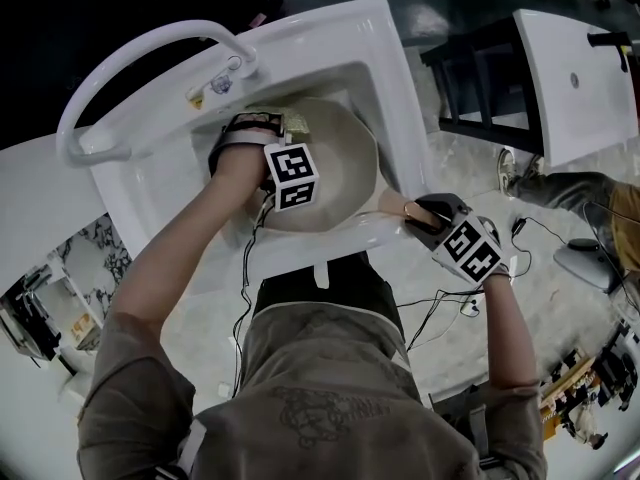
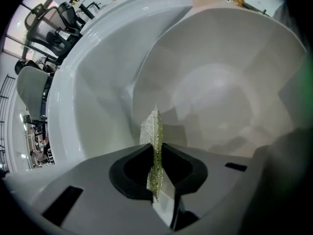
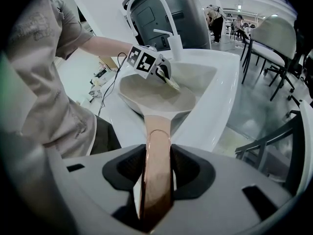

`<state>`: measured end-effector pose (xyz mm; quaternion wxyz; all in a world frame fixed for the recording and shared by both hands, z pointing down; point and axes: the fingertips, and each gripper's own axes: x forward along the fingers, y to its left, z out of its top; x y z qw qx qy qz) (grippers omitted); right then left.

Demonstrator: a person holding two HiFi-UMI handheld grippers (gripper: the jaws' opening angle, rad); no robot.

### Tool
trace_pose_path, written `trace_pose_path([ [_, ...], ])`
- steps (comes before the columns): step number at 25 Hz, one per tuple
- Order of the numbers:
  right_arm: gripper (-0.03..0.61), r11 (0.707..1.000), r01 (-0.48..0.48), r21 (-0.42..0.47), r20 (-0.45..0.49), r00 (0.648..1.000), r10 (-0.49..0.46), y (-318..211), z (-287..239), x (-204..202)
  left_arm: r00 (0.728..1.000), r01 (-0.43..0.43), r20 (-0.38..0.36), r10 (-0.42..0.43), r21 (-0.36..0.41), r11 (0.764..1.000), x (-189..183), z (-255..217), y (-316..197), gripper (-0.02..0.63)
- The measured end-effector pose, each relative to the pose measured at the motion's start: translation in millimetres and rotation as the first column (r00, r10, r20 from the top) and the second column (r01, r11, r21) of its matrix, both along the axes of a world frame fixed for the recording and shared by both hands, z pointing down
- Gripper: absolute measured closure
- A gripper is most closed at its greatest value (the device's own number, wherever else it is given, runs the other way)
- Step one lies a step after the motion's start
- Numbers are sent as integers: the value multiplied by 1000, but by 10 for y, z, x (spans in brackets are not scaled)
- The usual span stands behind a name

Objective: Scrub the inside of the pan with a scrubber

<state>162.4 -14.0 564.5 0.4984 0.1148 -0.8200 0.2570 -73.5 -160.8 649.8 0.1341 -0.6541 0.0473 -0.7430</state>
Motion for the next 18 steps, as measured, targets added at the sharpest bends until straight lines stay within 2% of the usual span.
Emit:
trace_pose_path([
  [7,416,1000,0,8,2,1000,0,-4,-1,2,1000,28,-3,-28,-91,995,8,194,114,549],
  [10,416,1000,0,9,2,1000,0,0,-3,1,999,51,1,-52,-167,985,-8,266,211,549],
  [13,416,1000,-1,11,5,1000,1,-3,-5,-4,996,82,-15,-89,-260,962,2,274,343,549],
  [16,416,1000,-5,10,9,1000,5,-2,-1,-1,991,117,-18,-134,-390,913,38,264,566,549],
  [18,416,1000,-9,9,14,1000,9,1,1,-2,993,102,-4,-115,-426,899,23,258,662,549],
])
